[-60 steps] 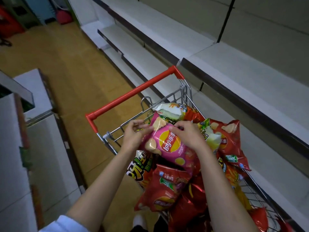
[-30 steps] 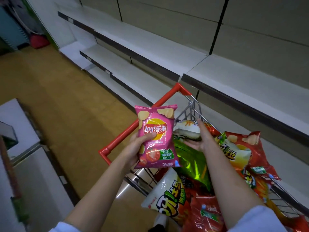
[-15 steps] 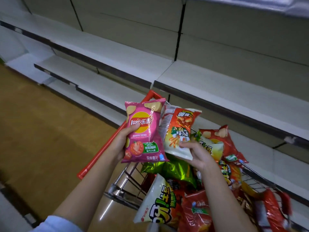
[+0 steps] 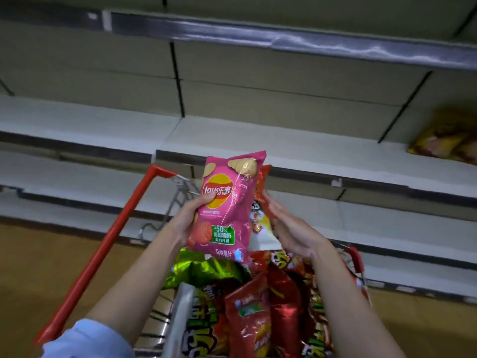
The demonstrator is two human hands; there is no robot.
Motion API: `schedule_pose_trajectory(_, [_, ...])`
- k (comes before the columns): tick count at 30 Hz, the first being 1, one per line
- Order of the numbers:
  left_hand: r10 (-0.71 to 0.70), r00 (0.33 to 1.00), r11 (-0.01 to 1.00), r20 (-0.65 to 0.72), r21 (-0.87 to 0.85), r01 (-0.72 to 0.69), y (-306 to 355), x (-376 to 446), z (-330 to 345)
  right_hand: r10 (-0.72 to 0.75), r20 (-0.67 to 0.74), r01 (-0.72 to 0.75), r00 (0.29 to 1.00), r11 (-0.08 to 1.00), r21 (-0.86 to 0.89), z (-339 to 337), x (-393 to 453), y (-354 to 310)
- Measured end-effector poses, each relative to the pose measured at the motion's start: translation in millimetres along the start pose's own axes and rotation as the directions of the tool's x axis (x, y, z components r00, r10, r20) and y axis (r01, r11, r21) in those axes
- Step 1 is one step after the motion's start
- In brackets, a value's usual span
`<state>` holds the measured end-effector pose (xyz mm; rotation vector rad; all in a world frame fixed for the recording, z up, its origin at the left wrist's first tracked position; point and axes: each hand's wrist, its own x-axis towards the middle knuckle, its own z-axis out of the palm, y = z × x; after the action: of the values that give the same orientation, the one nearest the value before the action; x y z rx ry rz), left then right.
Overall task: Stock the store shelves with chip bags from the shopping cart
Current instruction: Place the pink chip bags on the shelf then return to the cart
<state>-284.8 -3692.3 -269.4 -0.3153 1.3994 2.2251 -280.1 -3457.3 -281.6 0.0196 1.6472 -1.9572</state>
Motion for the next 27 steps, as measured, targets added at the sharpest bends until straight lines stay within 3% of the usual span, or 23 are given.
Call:
schedule_pose_trajectory(2, [-0.022, 0.999, 1.000, 0.037, 0.004, 0.022, -8, 8, 27, 0.003, -0.075, -0.004, 0.997, 1.000, -0.014, -23, -24, -6])
schedule_pose_trajectory(5, [-0.066, 0.993, 0.998, 0.098, 0.006, 0.066, -21, 14, 69, -0.120, -0.177, 0.053, 0.977, 0.938, -0.342, -51, -67, -16])
schedule_pose_trajectory(7, [-0.107, 0.983, 0.994, 0.148, 0.046, 0.101, -32, 16, 99, -0.261, -0.168, 0.076, 0.951, 0.721, -0.689, -70, -89, -15])
schedule_pose_trajectory(9, [-0.089, 0.984, 0.995, 0.154, 0.048, 0.083, -44, 20, 128, -0.346, -0.153, 0.034, 0.926, 0.478, -0.878, -93, -110, -12])
schedule_pose_trajectory(11, [-0.104, 0.980, 0.991, 0.171, 0.101, 0.087, -54, 17, 166, -0.417, -0.163, -0.027, 0.894, 0.314, -0.949, -118, -136, -11])
schedule_pose_trajectory(14, [-0.153, 0.956, 0.986, 0.251, 0.099, 0.132, -71, 12, 219, -0.483, -0.169, -0.080, 0.859, 0.199, -0.977, -148, -184, -17])
schedule_pose_trajectory(20, [-0.208, 0.926, 0.973, 0.316, 0.167, 0.162, -125, 26, 312, -0.590, -0.219, -0.139, 0.777, 0.178, -0.974, -221, -264, -5])
schedule_pose_trajectory(24, [-0.166, 0.918, 0.984, 0.361, 0.121, 0.130, -153, 28, 383, -0.570, -0.332, -0.212, 0.751, 0.268, -0.940, -277, -322, 7])
schedule_pose_trajectory(25, [-0.144, 0.923, 0.988, 0.357, 0.103, 0.114, -156, 27, 399, -0.567, -0.365, -0.215, 0.738, 0.314, -0.925, -288, -336, 11])
schedule_pose_trajectory(27, [-0.089, 0.933, 0.995, 0.350, 0.071, 0.068, -160, 28, 430, -0.488, -0.521, -0.180, 0.700, 0.585, -0.791, -310, -367, 21])
